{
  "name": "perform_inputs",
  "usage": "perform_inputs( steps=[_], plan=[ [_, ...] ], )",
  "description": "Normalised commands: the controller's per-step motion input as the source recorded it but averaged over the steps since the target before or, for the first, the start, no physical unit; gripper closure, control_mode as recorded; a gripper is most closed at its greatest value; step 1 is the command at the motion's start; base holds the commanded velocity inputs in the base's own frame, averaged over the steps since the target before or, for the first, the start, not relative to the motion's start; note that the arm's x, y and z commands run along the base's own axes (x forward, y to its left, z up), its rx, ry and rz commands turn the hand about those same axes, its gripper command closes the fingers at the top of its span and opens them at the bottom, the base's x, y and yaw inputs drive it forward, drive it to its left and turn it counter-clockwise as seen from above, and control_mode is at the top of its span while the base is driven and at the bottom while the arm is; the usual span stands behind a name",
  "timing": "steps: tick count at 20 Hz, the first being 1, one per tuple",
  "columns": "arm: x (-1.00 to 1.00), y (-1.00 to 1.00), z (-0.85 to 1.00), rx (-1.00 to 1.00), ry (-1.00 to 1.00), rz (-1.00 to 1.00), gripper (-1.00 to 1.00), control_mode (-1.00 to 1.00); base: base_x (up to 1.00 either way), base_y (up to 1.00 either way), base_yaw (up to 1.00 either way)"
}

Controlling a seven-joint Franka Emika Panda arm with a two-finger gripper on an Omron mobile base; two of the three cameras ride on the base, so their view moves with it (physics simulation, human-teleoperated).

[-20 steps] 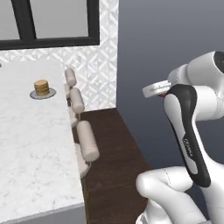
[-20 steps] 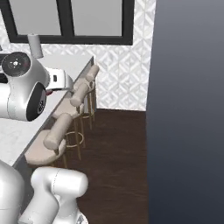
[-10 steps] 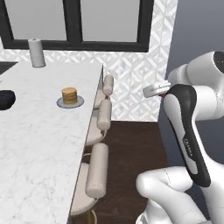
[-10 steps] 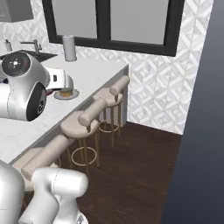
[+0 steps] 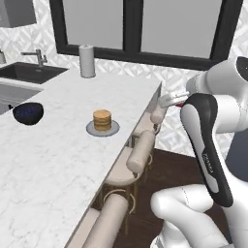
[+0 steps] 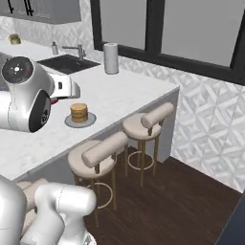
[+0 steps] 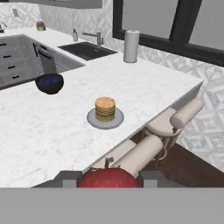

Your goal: Take the strawberry from the fridge and place it on top of the pancake, located on the dining counter.

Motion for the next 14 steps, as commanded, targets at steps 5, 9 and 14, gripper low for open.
perform_inputs(
  steps=[5,9,14],
  plan=[
    [0.00,0.00,0.00,0.00,0.00,0.00,1.00,1.00,0.78,-0.55,0.57],
    [0.00,0.00,0.00,0.00,0.00,0.00,1.00,1.00,0.69,-0.53,0.59],
    [0.00,0.00,0.00,0.00,0.00,0.00,1.00,1.00,0.71,-0.48,0.61]
  ],
)
